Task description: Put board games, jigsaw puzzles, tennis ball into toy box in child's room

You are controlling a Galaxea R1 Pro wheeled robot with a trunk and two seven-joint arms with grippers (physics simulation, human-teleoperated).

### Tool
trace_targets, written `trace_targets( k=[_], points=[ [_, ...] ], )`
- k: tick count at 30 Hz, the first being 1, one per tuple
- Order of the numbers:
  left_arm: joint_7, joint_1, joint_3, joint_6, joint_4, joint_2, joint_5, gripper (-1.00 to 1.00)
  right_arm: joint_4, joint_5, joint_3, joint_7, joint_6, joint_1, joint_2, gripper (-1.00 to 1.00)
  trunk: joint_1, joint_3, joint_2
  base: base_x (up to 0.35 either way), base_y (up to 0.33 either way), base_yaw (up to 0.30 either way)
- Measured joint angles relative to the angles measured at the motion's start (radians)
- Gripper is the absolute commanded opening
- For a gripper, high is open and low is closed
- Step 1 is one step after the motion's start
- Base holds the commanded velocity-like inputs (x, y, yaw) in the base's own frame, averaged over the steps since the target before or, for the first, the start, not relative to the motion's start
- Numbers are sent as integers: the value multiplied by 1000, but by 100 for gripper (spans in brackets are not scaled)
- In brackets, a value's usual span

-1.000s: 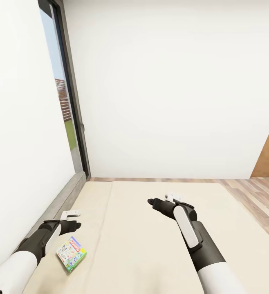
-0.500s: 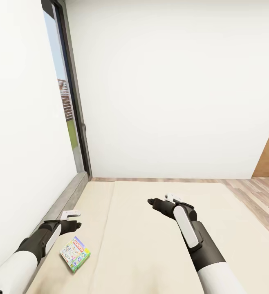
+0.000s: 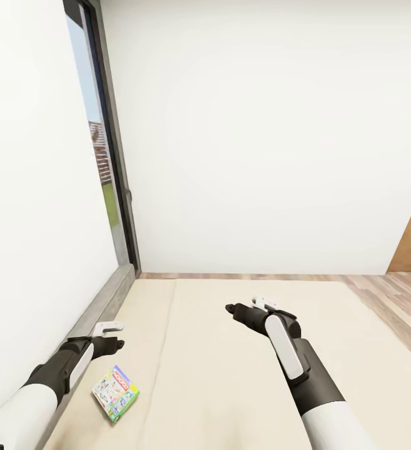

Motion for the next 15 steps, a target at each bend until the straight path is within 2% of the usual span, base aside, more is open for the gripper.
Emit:
trace_targets(
  k=[12,15],
  points=[
    [0,0,0,-1,0,0,0,100,0,0,0,0,0,0,0,100,0,0,0,13,11,0],
    [0,0,0,-1,0,0,0,100,0,0,0,0,0,0,0,100,0,0,0,1,124,0]
  ],
)
